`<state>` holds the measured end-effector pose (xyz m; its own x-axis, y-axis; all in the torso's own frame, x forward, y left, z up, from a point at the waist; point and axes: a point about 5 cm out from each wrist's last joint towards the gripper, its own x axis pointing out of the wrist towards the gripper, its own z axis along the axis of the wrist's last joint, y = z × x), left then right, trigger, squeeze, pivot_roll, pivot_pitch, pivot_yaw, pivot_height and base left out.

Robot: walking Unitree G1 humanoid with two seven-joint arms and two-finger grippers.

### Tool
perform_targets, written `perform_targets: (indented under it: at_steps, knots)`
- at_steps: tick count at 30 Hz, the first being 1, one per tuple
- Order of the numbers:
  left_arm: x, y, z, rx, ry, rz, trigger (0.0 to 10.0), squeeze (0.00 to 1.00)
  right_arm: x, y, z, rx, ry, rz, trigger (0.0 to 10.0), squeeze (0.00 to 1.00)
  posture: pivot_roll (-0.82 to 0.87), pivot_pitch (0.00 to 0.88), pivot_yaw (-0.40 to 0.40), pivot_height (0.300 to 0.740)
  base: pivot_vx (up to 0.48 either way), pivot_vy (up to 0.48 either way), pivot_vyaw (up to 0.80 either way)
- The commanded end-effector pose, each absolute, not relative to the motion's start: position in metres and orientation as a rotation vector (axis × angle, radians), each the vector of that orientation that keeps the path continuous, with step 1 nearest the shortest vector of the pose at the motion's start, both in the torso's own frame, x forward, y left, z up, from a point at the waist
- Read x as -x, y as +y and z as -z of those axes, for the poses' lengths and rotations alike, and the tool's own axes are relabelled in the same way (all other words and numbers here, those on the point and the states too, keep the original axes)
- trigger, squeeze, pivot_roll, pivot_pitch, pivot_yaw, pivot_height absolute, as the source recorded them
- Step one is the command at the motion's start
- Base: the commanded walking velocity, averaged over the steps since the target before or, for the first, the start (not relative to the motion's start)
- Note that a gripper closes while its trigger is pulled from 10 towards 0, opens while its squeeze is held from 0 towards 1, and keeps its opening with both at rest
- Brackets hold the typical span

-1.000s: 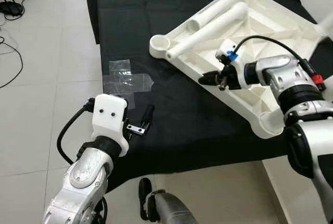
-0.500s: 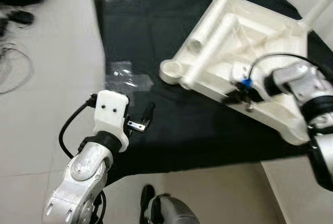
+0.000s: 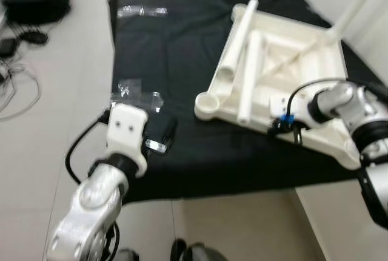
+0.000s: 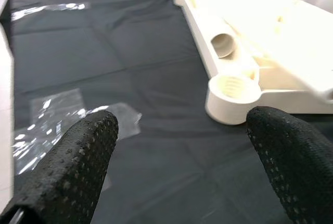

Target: Building children table

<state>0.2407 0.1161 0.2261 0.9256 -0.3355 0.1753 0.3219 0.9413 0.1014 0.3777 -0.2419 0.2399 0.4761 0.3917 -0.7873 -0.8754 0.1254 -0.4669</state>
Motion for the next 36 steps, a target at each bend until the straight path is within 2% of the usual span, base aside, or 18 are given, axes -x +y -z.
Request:
perform_targets:
  at_steps: [1, 2, 4, 8, 11, 15, 17, 22, 24, 32, 36]
  knots:
    - [-0.239, 0.114, -0.224, -0.075, -0.188, 0.354, 10.0, 0.00, -0.377, -0.224, -0.225, 0.990, 0.520, -1.103, 10.0, 0.00, -0.01, 0.282, -0.149, 0.740, 0.000, 0.000, 0.00]
    - [-0.239, 0.114, -0.224, -0.075, -0.188, 0.354, 10.0, 0.00, -0.377, -0.224, -0.225, 0.990, 0.520, -1.103, 10.0, 0.00, -0.01, 0.282, -0.149, 0.740, 0.000, 0.000, 0.00]
    - [-0.240, 0.114, -0.224, -0.075, -0.191, 0.354, 10.0, 0.00, -0.382, -0.203, -0.244, 0.804, 0.365, -1.149, 10.0, 0.00, -0.01, 0.283, -0.149, 0.740, 0.000, 0.000, 0.00]
    - [-0.241, 0.114, -0.224, -0.076, -0.193, 0.352, 10.0, 0.00, -0.389, -0.191, -0.256, 0.748, 0.234, -1.100, 10.0, 0.00, -0.01, 0.281, -0.148, 0.740, 0.000, 0.000, 0.00]
    - [-0.241, 0.114, -0.225, -0.075, -0.197, 0.350, 10.0, 0.00, -0.389, -0.188, -0.262, 0.710, 0.227, -1.126, 10.0, 0.00, -0.01, 0.281, -0.147, 0.740, 0.000, 0.000, 0.00]
    - [-0.241, 0.115, -0.225, -0.078, -0.197, 0.349, 10.0, 0.00, -0.377, -0.198, -0.250, 0.807, 0.314, -1.270, 10.0, 0.00, -0.01, 0.281, -0.147, 0.740, 0.000, 0.000, 0.00]
    - [-0.241, 0.116, -0.226, -0.081, -0.198, 0.349, 10.0, 0.00, -0.369, -0.212, -0.236, 0.905, 0.438, -1.330, 10.0, 0.00, -0.01, 0.280, -0.146, 0.740, 0.000, 0.000, 0.00]
    - [-0.242, 0.115, -0.226, -0.083, -0.202, 0.351, 10.0, 0.00, -0.360, -0.234, -0.219, 1.054, 0.617, -1.308, 10.0, 0.00, -0.01, 0.280, -0.140, 0.740, 0.000, 0.000, 0.00]
    - [-0.242, 0.115, -0.227, -0.083, -0.203, 0.354, 10.0, 0.00, -0.357, -0.249, -0.212, 1.166, 0.705, -1.269, 10.0, 0.00, -0.01, 0.281, -0.138, 0.740, 0.000, 0.000, 0.00]
    - [-0.242, 0.115, -0.227, -0.087, -0.202, 0.358, 10.0, 0.00, -0.347, -0.276, -0.205, 1.386, 0.834, -1.220, 10.0, 0.00, -0.01, 0.286, -0.137, 0.740, 0.000, 0.000, 0.00]
    - [-0.242, 0.115, -0.227, -0.089, -0.202, 0.358, 10.0, 0.00, -0.346, -0.282, -0.206, 1.419, 0.857, -1.187, 10.0, 0.00, -0.01, 0.287, -0.136, 0.740, 0.000, 0.000, 0.00]
